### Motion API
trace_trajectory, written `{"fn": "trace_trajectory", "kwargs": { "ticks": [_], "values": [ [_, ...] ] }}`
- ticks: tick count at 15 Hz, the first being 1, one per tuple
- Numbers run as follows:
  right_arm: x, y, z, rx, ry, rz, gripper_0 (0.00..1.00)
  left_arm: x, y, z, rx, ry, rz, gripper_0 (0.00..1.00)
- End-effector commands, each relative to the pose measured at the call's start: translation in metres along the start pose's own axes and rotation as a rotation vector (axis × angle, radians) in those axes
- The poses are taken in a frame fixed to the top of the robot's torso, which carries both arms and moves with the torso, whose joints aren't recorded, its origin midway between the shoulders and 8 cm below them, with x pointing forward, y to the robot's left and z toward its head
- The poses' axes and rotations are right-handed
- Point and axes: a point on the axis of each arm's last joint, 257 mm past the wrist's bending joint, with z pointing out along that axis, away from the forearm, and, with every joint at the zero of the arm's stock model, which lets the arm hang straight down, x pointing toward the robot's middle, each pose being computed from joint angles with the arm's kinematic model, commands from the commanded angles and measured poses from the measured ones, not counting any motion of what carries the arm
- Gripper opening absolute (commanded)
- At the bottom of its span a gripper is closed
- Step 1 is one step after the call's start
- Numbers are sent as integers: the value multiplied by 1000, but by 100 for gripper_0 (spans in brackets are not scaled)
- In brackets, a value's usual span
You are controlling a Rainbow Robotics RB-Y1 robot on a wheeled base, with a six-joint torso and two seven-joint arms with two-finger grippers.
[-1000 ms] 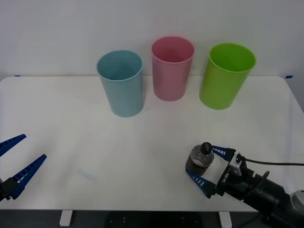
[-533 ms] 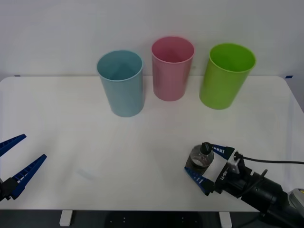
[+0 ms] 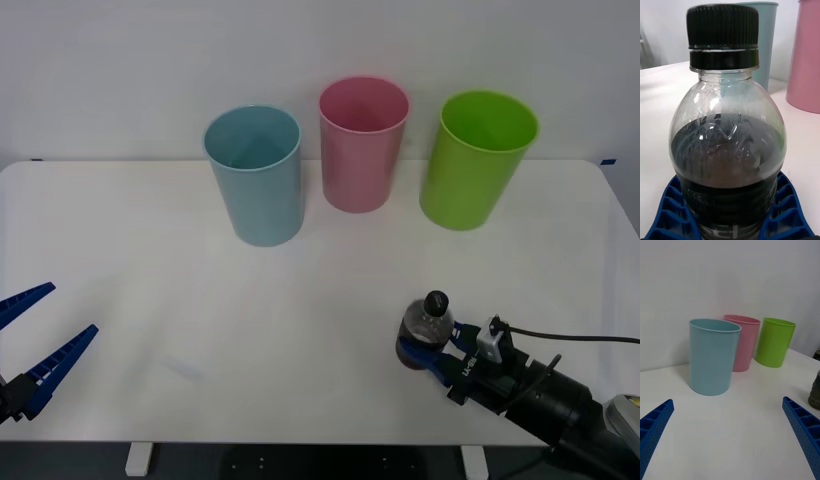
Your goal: Grasp the object on the table and drop it into the matching bin: aluminum can to the light blue bin, PET bottle to the pink bin.
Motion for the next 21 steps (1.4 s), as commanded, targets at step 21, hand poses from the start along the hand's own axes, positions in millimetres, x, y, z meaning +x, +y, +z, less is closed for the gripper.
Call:
{"fn": "trace_trajectory", "kwargs": {
  "ticks": [21],
  "values": [
    [-144,-33,8,0,-193,125,0,0,0,0,0,0,0,100]
  ]
}}
